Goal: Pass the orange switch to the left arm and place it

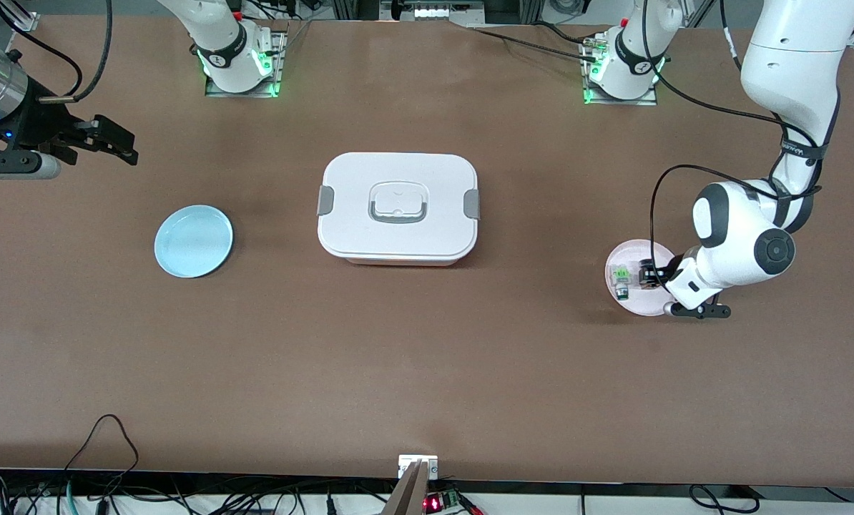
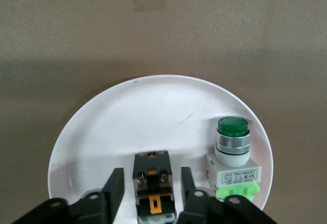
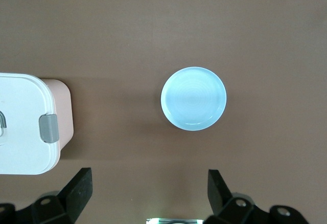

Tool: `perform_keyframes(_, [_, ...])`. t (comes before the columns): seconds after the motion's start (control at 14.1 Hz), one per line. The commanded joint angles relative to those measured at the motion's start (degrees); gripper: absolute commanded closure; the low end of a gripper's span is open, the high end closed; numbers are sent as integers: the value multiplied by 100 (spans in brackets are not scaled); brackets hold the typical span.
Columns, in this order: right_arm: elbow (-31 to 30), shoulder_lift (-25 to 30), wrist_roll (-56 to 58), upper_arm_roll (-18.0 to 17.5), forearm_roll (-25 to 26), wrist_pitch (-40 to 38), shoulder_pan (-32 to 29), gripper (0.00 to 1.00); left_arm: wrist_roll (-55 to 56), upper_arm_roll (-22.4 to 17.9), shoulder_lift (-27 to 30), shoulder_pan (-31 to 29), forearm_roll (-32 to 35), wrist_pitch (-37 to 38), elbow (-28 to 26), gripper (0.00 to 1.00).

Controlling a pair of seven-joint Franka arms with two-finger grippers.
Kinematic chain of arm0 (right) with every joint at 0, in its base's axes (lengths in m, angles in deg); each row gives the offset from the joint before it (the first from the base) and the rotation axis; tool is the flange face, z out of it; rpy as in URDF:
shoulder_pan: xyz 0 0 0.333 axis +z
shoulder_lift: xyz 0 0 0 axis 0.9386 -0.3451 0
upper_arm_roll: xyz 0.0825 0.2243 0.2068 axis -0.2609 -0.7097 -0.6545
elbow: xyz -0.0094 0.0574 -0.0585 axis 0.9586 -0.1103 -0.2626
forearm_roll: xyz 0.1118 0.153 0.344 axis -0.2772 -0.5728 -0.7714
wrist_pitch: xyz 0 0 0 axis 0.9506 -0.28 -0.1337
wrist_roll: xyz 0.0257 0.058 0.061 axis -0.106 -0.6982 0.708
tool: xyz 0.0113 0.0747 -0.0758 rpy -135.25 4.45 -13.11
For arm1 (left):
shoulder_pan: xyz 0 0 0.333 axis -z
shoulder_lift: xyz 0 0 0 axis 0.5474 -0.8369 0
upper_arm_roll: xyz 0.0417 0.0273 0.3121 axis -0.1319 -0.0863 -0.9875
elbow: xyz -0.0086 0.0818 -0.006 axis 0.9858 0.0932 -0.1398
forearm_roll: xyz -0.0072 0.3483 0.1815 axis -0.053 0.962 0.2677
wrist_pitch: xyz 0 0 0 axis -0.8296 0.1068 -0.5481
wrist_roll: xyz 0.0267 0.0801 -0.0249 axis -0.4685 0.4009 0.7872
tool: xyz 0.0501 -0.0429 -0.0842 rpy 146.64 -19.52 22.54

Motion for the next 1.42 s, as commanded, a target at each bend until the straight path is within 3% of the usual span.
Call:
perform_keyframes(0.0, [-187,190,-93,-118,97,94,-120,0,-62,-18,175,-22,136,-19,-130,0])
perform_keyframes(0.36, [58,111,-67,-126,88,155,-85,0,26,-9,1079,-40,136,112,-1210,0])
perform_keyframes(0.57, [129,67,-40,-135,88,76,-59,0,-44,-1,1729,-40,136,157,-1186,0])
perform_keyframes(0.78, [129,59,21,-127,88,50,-59,0,-9,-1,2170,-40,136,593,-538,0])
perform_keyframes(1.0, [278,59,-31,-126,97,50,-76,0,-1,-18,2452,-40,136,1866,314,0])
perform_keyframes(1.35, [384,-12,4,-126,132,15,-68,0,26,-439,2610,-49,144,3730,1755,0])
